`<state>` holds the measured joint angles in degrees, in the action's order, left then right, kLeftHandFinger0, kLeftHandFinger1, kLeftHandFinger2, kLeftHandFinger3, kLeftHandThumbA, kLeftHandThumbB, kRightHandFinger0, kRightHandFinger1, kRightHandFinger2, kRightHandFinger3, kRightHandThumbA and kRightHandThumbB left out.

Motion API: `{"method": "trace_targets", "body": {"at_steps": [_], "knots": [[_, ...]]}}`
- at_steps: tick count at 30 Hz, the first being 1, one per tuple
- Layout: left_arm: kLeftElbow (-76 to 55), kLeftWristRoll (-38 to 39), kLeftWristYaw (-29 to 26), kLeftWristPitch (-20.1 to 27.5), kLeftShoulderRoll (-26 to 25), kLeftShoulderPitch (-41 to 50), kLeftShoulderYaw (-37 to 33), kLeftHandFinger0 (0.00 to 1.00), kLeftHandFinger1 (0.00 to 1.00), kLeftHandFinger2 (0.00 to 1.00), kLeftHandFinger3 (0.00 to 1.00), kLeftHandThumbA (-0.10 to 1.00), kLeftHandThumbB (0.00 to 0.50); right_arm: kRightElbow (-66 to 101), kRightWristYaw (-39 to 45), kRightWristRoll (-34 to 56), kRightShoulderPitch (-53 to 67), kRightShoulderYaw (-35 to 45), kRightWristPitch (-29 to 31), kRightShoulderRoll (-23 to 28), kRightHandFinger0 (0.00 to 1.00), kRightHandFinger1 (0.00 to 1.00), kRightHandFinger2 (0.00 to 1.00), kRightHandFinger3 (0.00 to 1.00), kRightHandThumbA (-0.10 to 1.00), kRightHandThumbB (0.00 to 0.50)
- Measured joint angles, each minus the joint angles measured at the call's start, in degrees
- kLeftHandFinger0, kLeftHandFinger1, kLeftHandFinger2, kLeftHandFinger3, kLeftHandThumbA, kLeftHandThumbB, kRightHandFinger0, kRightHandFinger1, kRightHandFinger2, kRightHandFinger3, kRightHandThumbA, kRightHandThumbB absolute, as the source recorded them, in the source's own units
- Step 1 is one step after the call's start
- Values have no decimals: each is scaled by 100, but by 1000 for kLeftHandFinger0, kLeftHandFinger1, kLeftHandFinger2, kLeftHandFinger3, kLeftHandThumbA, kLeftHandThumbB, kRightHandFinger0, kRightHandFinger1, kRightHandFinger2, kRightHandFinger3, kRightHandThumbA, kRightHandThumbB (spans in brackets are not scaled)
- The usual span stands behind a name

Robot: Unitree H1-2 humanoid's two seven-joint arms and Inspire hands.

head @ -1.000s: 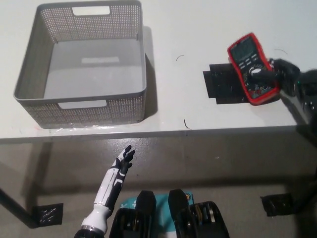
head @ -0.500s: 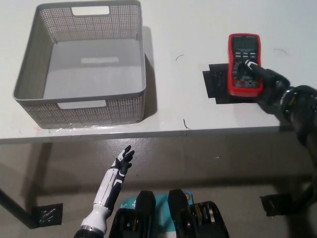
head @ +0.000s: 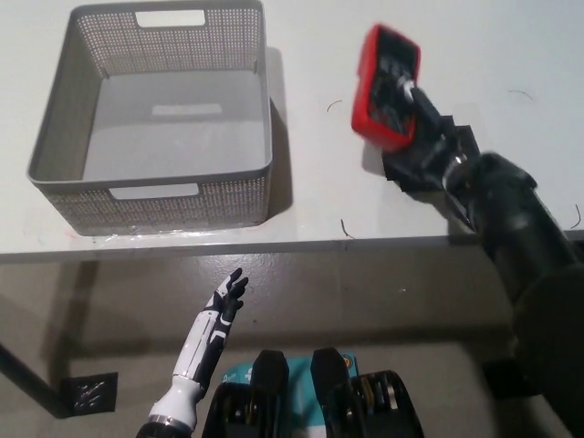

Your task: Use the right hand to pick up a multimeter on the right side and put it into a container on the left side

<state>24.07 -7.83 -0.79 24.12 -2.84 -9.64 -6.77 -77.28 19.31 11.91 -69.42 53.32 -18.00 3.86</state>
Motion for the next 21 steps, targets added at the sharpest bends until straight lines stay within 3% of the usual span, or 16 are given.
{"method": "trace_targets", "body": {"at_steps": [3, 7, 8, 9, 10, 11, 12, 13, 14, 15, 17, 18, 21], "knots": [[0, -19, 0, 0, -1, 1, 1, 1000, 1000, 1000, 1000, 1000, 440, 478, 69, 262, -164, 10, -178, -140, 0, 38, 589, 996, -100, 238], [0, -39, 0, 0, -3, 1, 1, 1000, 1000, 1000, 1000, 1000, 427, 1223, 187, 652, -278, -111, -405, -309, 0, 66, 589, 844, -100, 263], [0, -41, 0, 0, -5, 1, 1, 1000, 1000, 1000, 1000, 1000, 428, 1348, 198, 726, -283, -156, -431, -331, 0, 82, 604, 822, -100, 230], [0, -44, 0, 0, -8, 1, 2, 1000, 1000, 1000, 1000, 1000, 422, 1514, 215, 830, -287, -242, -480, -351, 0, 77, 576, 794, -100, 250], [0, -46, 0, 1, -10, 1, 2, 1000, 1000, 1000, 1000, 1000, 411, 1607, 237, 900, -288, -302, -511, -360, 0, 7, 469, 738, -100, 245], [0, -48, 0, 2, -14, 1, 2, 1000, 1000, 1000, 1000, 1000, 406, 1783, 253, 997, -294, -420, -552, -381, 0, 0, 397, 736, -100, 230], [0, -51, 0, 3, -17, 1, 2, 1000, 1000, 1000, 1000, 1000, 399, 1968, 256, 1062, -296, -547, -587, -406, 0, 0, 401, 761, -100, 206], [0, -57, 0, 4, -21, 1, -1, 1000, 1000, 1000, 1000, 1000, 392, 2101, 260, 1140, -306, -647, -621, -421, 0, 19, 486, 797, -100, 187], [0, -63, -1, 5, -22, 0, -5, 1000, 1000, 1000, 1000, 1000, 389, 2249, 269, 1228, -339, -806, -649, -428, 0, 110, 636, 883, -100, 166], [0, -69, -1, 7, -22, 0, -15, 1000, 1000, 1000, 1000, 1000, 388, 2348, 279, 1306, -388, -957, -677, -423, 0, 178, 694, 906, -100, 163], [0, -76, -1, 8, -22, 1, -28, 1000, 1000, 1000, 1000, 1000, 388, 2458, 290, 1403, -515, -1264, -726, -408, 0, 432, 806, 911, -100, 139], [0, -81, 0, 9, -23, 1, -35, 1000, 1000, 1000, 1000, 1000, 395, 2484, 297, 1421, -579, -1389, -740, -406, 0, 440, 790, 881, -100, 143], [0, -91, 0, 13, -31, 2, -56, 1000, 1000, 1000, 1000, 1000, 411, 2511, 313, 1362, -822, -2019, -761, -409, 0, 442, 784, 919, -100, 144]]}}
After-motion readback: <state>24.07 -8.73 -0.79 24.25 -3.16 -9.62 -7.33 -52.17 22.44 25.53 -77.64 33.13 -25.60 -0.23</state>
